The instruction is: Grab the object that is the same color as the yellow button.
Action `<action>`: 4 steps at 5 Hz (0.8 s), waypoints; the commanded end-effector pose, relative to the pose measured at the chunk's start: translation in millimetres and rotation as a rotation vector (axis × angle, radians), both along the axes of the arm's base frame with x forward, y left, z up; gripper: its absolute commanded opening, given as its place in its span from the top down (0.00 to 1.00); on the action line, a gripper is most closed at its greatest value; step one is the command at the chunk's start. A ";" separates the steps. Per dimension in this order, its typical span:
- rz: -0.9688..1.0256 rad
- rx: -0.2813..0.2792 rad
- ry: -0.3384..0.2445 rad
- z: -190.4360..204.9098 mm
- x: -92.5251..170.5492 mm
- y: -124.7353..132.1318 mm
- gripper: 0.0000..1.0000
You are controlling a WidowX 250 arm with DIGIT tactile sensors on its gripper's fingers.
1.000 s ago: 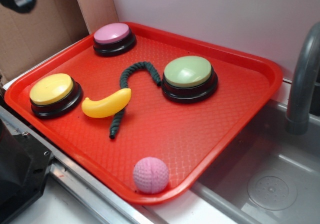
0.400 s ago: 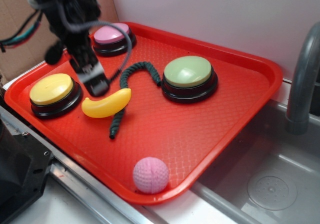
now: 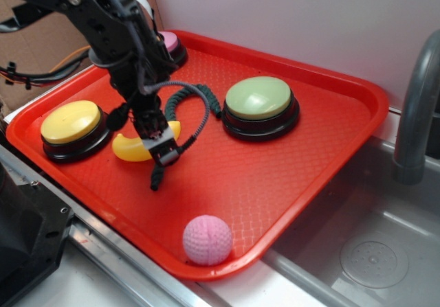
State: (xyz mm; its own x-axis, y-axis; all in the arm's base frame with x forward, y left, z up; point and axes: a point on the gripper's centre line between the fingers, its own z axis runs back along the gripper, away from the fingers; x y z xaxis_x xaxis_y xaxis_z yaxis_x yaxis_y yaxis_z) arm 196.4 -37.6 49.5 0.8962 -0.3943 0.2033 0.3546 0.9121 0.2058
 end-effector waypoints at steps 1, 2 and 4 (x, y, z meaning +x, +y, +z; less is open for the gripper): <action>-0.039 -0.086 0.014 -11.6 10.1 4.3 0.03; -0.026 -0.074 0.026 -16.7 11.0 5.7 1.00; 0.023 -0.153 0.054 9.7 11.3 11.1 1.00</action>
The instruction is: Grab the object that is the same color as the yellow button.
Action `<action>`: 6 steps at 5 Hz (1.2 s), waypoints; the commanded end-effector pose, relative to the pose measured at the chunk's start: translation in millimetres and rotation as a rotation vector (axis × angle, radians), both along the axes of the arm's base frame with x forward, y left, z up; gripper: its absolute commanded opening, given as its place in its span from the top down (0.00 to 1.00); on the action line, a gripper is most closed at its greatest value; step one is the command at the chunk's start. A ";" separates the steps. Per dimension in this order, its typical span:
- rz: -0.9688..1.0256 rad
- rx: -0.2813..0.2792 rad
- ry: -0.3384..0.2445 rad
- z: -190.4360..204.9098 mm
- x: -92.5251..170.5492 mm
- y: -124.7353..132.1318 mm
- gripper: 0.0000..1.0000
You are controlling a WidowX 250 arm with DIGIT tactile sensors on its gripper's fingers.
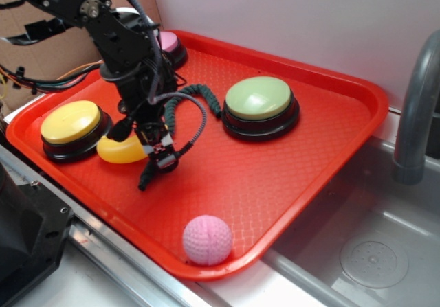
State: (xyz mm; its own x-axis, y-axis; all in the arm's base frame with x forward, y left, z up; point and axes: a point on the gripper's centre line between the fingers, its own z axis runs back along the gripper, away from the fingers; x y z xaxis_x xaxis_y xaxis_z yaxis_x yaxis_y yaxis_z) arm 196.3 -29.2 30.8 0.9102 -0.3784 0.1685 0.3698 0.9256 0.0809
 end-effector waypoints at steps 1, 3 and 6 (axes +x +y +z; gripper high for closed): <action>0.161 -0.055 -0.013 60.8 13.8 11.2 1.00; 0.498 -0.119 -0.010 135.8 26.7 47.5 1.00; 0.742 -0.016 -0.062 190.9 39.6 88.3 1.00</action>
